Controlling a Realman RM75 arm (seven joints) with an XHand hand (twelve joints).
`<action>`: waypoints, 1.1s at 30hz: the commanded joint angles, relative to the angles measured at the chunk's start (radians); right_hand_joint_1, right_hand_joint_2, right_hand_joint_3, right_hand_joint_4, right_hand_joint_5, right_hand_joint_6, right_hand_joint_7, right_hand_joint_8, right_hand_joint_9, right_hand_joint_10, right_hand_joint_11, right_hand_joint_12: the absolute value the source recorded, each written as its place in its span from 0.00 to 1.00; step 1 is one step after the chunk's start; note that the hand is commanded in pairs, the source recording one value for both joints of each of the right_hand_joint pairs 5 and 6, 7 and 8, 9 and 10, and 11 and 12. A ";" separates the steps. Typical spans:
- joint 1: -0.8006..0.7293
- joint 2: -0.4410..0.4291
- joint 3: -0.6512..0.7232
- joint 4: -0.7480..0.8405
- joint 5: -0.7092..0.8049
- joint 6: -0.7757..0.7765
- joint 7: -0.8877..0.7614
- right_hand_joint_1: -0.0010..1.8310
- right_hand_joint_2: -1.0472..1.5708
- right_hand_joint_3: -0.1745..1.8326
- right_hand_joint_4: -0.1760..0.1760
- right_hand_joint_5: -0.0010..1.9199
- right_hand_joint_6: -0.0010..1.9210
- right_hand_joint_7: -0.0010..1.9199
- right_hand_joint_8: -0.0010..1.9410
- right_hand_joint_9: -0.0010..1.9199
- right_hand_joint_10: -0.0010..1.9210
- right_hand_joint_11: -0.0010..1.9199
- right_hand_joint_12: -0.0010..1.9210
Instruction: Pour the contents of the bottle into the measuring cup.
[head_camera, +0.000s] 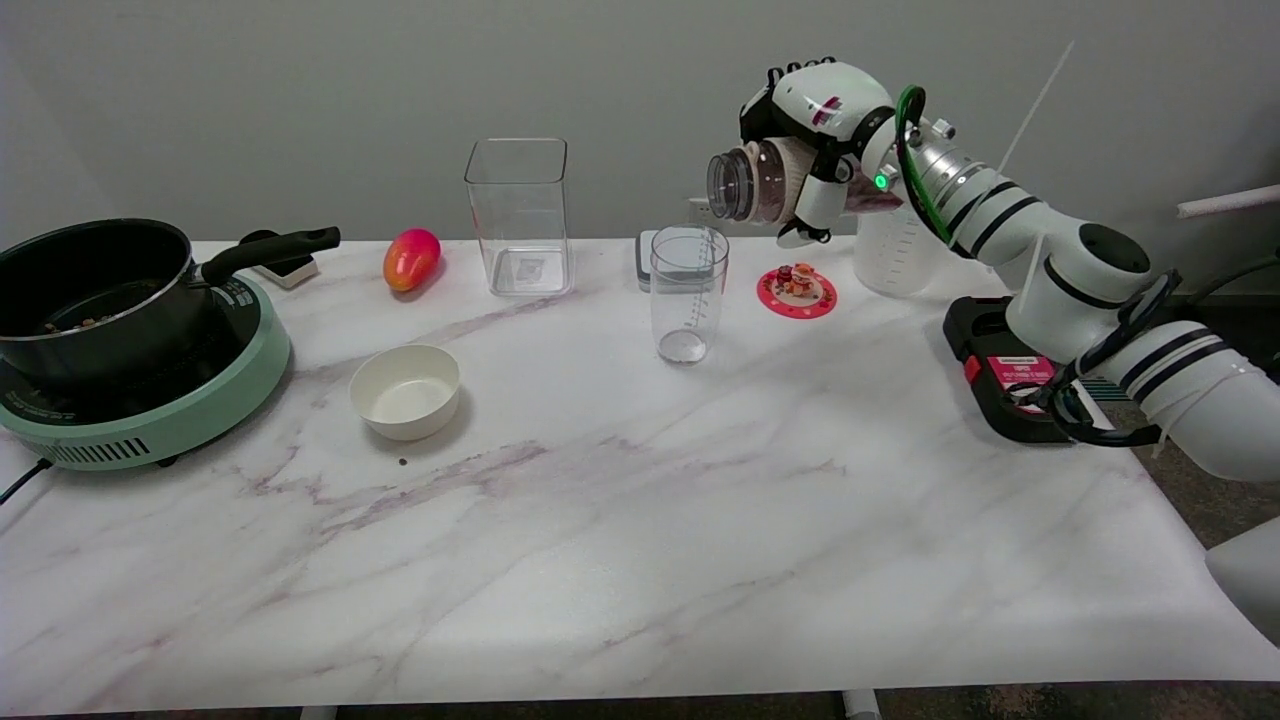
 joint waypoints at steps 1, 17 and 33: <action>0.156 -0.007 -0.159 -0.079 -0.049 0.016 0.012 0.86 0.42 0.95 0.50 0.59 0.59 0.71 0.70 0.65 0.65 0.54 0.54; 0.255 -0.010 -0.287 -0.105 -0.132 0.019 0.017 0.86 0.45 0.91 0.50 0.62 0.62 0.73 0.72 0.66 0.66 0.56 0.55; 0.352 0.073 -0.448 -0.077 -0.190 0.019 0.017 0.86 0.50 0.86 0.50 0.66 0.66 0.74 0.74 0.68 0.68 0.57 0.57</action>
